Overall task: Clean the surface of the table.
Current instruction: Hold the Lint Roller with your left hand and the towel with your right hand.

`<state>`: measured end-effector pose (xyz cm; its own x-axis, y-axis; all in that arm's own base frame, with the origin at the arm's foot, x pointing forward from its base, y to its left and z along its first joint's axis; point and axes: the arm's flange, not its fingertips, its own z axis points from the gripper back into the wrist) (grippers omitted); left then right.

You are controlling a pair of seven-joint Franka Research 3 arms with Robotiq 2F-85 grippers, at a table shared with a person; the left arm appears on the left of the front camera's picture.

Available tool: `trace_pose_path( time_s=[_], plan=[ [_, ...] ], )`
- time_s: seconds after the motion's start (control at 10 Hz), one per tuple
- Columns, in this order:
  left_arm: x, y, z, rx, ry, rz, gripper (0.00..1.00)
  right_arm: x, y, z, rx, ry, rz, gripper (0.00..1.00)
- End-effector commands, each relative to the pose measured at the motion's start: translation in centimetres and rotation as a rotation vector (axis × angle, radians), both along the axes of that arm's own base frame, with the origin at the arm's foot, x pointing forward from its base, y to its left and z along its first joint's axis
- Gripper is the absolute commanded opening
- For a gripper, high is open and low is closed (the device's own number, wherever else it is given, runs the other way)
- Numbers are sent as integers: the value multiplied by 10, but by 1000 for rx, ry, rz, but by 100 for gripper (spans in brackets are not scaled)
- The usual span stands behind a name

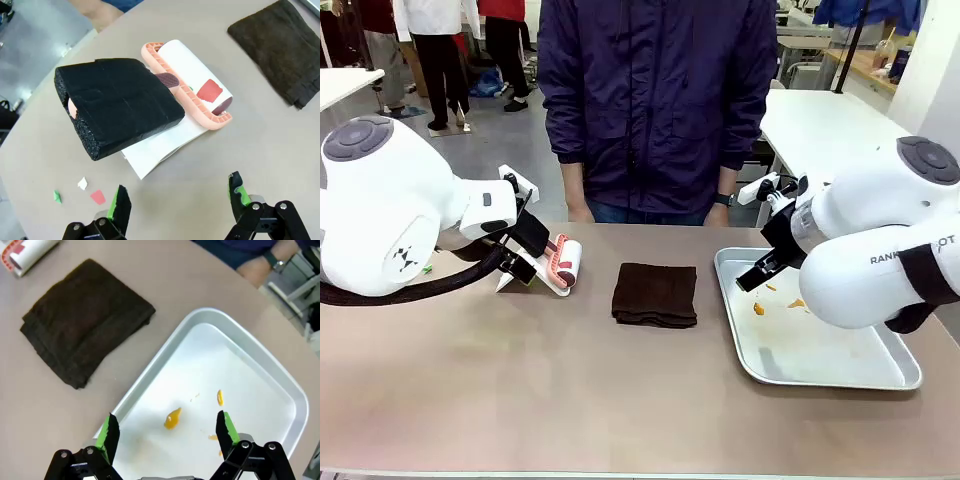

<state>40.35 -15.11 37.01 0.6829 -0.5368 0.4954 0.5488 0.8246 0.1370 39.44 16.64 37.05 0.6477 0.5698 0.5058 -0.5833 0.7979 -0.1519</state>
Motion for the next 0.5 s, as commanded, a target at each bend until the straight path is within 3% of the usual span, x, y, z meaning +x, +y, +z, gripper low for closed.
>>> trace_pose_path(
  time_s=[0.0,0.4],
  plan=[
    [0,0,0,0,0,0,100,0,0,0,0,0,0,100],
    [0,0,0,0,0,0,100,0,0,0,0,0,0,100]
  ],
)
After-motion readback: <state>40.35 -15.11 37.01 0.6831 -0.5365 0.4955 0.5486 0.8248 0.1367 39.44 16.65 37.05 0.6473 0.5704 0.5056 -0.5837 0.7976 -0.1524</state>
